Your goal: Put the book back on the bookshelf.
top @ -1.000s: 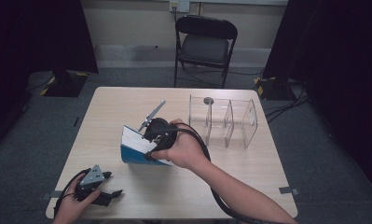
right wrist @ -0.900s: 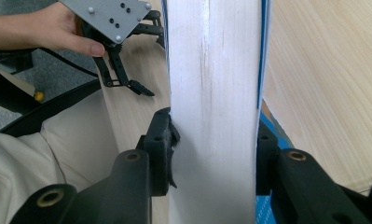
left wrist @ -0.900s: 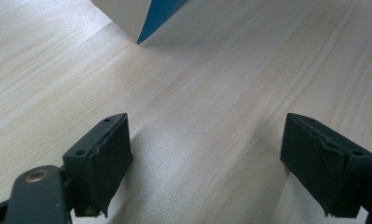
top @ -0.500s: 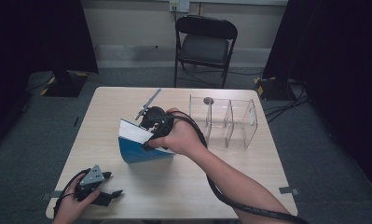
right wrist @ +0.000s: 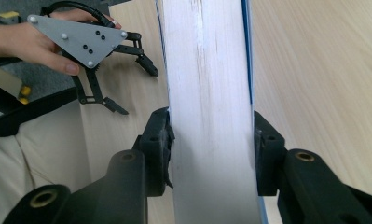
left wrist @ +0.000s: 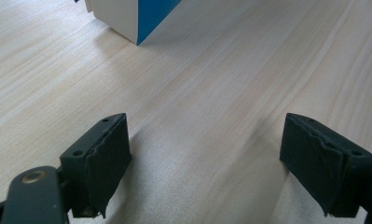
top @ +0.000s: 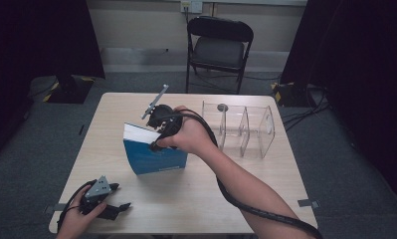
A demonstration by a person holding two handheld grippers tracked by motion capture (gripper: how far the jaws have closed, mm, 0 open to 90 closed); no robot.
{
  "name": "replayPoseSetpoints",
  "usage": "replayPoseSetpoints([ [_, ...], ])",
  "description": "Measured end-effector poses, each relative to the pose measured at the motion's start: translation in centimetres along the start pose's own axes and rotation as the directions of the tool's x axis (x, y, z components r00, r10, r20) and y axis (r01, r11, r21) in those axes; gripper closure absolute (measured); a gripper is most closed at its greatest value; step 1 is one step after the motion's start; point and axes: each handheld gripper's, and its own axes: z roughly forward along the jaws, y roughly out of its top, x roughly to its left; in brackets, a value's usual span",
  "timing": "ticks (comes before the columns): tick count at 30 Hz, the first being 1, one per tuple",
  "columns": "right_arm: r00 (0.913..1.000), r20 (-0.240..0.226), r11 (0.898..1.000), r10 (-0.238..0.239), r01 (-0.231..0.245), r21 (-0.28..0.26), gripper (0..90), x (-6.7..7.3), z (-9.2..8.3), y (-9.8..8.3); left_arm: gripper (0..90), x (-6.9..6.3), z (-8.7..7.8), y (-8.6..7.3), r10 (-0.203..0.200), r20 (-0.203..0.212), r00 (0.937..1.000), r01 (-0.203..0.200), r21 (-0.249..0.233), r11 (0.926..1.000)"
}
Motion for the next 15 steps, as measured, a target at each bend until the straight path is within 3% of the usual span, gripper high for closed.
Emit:
replayPoseSetpoints([
  [10,0.9991,0.002,0.999,-0.041,0.041,-0.024,52.5,-1.0,0.4,0.3,15.4,0.0,0.0,0.0,-0.001,0.001,1.0000,0.001,0.000,1.0000],
  [12,0.9951,0.029,0.996,-0.095,0.094,0.009,49.7,-0.9,0.9,0.3,15.4,0.0,0.0,0.0,0.000,0.002,1.0000,0.000,0.001,1.0000],
  [13,0.9879,0.063,0.989,-0.142,0.139,0.047,48.7,-0.8,1.4,0.4,15.4,0.0,0.0,0.0,0.000,0.000,1.0000,0.000,0.001,1.0000],
  [15,0.9871,0.082,0.989,-0.138,0.132,0.069,53.8,-0.7,1.5,0.6,15.4,0.0,0.0,0.0,0.000,0.003,1.0000,0.000,0.000,1.0000],
])
